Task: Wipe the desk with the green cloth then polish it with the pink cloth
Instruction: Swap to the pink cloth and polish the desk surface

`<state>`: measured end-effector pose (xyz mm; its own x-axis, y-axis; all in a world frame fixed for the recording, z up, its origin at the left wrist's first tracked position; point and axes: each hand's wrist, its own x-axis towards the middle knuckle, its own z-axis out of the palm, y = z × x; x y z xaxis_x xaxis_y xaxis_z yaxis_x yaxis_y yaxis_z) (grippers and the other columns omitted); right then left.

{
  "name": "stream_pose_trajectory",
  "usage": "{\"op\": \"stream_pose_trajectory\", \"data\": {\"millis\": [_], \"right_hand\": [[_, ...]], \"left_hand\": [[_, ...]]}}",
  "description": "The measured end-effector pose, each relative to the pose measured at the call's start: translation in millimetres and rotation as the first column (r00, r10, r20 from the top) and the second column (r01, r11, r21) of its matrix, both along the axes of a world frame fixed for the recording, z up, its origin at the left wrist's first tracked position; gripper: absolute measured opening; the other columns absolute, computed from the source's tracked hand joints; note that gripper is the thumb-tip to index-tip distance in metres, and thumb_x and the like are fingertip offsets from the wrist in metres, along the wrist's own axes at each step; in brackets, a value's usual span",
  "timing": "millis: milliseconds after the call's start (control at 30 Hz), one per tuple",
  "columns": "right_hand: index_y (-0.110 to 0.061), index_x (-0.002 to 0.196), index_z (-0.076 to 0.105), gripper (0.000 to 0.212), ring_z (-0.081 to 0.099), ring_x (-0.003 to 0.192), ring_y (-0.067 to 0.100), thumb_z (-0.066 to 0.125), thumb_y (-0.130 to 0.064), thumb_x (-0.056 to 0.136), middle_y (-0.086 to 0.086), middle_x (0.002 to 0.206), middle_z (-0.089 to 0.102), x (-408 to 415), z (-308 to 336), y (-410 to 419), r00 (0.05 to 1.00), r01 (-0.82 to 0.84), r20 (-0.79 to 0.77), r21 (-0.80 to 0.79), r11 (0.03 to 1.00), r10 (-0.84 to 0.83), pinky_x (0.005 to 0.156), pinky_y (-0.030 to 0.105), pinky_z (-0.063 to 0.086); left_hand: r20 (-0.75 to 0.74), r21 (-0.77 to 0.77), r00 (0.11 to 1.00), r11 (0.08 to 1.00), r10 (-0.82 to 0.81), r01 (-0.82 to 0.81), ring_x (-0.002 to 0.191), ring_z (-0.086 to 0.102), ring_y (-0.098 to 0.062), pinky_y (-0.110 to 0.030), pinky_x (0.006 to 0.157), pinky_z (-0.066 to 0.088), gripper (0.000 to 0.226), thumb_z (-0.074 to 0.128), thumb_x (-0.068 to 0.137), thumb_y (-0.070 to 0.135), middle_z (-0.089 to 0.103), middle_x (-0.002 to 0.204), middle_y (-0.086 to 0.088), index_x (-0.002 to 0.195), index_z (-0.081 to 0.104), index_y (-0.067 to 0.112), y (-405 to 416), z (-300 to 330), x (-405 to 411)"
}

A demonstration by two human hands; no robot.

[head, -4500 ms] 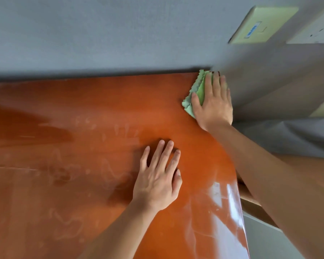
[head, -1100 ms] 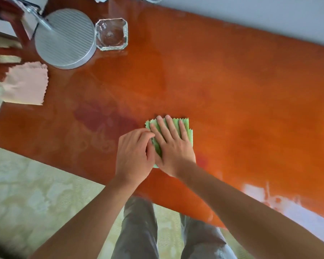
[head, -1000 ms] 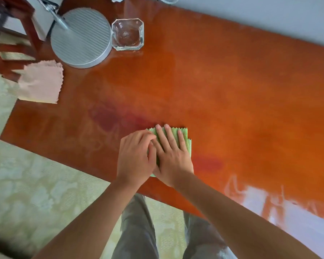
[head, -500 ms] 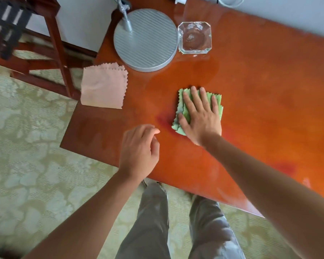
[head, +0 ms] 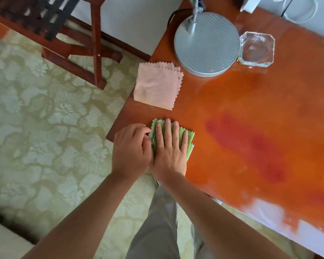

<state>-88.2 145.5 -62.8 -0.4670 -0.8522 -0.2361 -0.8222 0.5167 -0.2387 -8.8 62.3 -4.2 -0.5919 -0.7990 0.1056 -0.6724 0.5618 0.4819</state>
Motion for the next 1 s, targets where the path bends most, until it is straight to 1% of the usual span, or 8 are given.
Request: {"op": "stream_pose_trajectory", "data": {"millis": [167, 233, 333, 400, 467, 567, 700, 1000], "right_hand": [[-0.018, 0.162, -0.005, 0.074, -0.021, 0.154, 0.029, 0.001, -0.051, 0.096, 0.008, 0.17, -0.014, 32.0, 8.5, -60.6, 0.992, 0.043, 0.12, -0.022, 0.999, -0.04, 0.123, 0.052, -0.016], [-0.02, 0.162, 0.015, 0.068, -0.005, 0.157, 0.025, 0.011, -0.046, 0.099, 0.006, 0.171, 0.004, 32.3, 20.0, -72.5, 0.934, 0.207, 0.329, -0.172, 0.963, -0.141, 0.126, 0.046, -0.006], [-0.011, 0.142, 0.055, 0.05, 0.04, 0.138, 0.022, 0.034, -0.024, 0.098, 0.009, 0.15, 0.049, 5.8, 31.6, -59.7, 0.815, 0.5, 0.535, -0.452, 0.739, -0.223, 0.117, 0.041, 0.033], [-0.005, 0.128, 0.064, 0.041, 0.05, 0.122, 0.026, 0.042, -0.011, 0.094, 0.012, 0.135, 0.059, -23.0, 34.5, -60.3, 0.877, 0.44, 0.427, -0.533, 0.723, -0.219, 0.103, 0.045, 0.045], [-0.003, 0.125, 0.067, 0.038, 0.053, 0.124, 0.031, 0.046, -0.007, 0.093, 0.014, 0.134, 0.062, -53.6, 35.2, -79.9, 0.94, 0.294, 0.312, -0.538, 0.79, -0.137, 0.102, 0.047, 0.047], [-0.005, 0.139, 0.059, 0.042, 0.037, 0.147, 0.034, 0.046, -0.013, 0.1, 0.012, 0.151, 0.052, -91.8, 32.3, -114.0, 0.973, -0.018, 0.202, -0.424, 0.906, 0.114, 0.118, 0.05, 0.033], [-0.017, 0.158, 0.033, 0.048, 0.009, 0.157, 0.029, 0.033, -0.027, 0.111, 0.005, 0.166, 0.026, -117.4, 13.8, -125.6, 0.93, -0.351, 0.041, -0.198, 0.915, 0.366, 0.126, 0.047, 0.01], [-0.004, 0.143, 0.055, 0.043, 0.035, 0.148, 0.038, 0.045, -0.02, 0.104, 0.015, 0.156, 0.045, -115.7, 15.2, 27.4, 0.997, -0.06, -0.066, -0.252, 0.966, 0.044, 0.118, 0.057, 0.03]], "left_hand": [[0.02, 0.05, 0.992, 0.991, 0.125, -0.126, 0.101, 0.066, -0.025, -0.045, 0.089, 0.049, 0.025, 0.05, 0.092, 0.009, 0.071, 0.111, -0.006, 0.104, 0.072, 0.007, -21.6, 6.2, 25.0], [0.008, 0.033, 0.989, 0.988, 0.15, -0.15, 0.101, 0.065, -0.026, -0.045, 0.089, 0.049, 0.026, 0.049, 0.093, 0.009, 0.07, 0.112, -0.008, 0.106, 0.071, 0.006, -30.0, 5.4, 28.9], [-0.04, -0.017, 0.994, 0.994, 0.104, -0.105, 0.105, 0.062, -0.029, -0.046, 0.09, 0.048, 0.024, 0.053, 0.092, 0.005, 0.067, 0.114, -0.011, 0.111, 0.068, 0.002, -33.9, -3.1, 22.2], [-0.048, -0.062, 0.999, 0.998, -0.007, 0.004, 0.112, 0.061, -0.03, -0.045, 0.094, 0.048, 0.025, 0.056, 0.092, 0.003, 0.064, 0.119, -0.014, 0.114, 0.066, 0.001, -33.7, -12.9, 7.2], [-0.013, -0.106, 0.993, 0.987, -0.119, 0.117, 0.115, 0.06, -0.031, -0.044, 0.096, 0.048, 0.025, 0.058, 0.09, 0.008, 0.063, 0.12, -0.016, 0.112, 0.065, 0.0, -33.1, -23.8, -11.6], [0.048, -0.149, 0.986, 0.975, -0.162, 0.167, 0.109, 0.059, -0.032, -0.041, 0.095, 0.047, 0.025, 0.061, 0.089, 0.019, 0.064, 0.114, -0.018, 0.105, 0.064, -0.001, -31.7, -38.0, -31.4], [0.143, -0.135, 0.975, 0.973, -0.167, 0.187, 0.127, 0.051, -0.034, -0.047, 0.106, 0.041, 0.035, 0.051, 0.095, 0.027, 0.058, 0.131, -0.019, 0.118, 0.062, 0.003, -29.2, -51.5, -33.0], [0.208, -0.119, 0.964, 0.974, -0.166, 0.193, 0.136, 0.045, -0.034, -0.049, 0.106, 0.036, 0.045, 0.043, 0.098, 0.034, 0.052, 0.143, -0.017, 0.132, 0.056, 0.007, -30.5, -57.9, -33.3]]}}
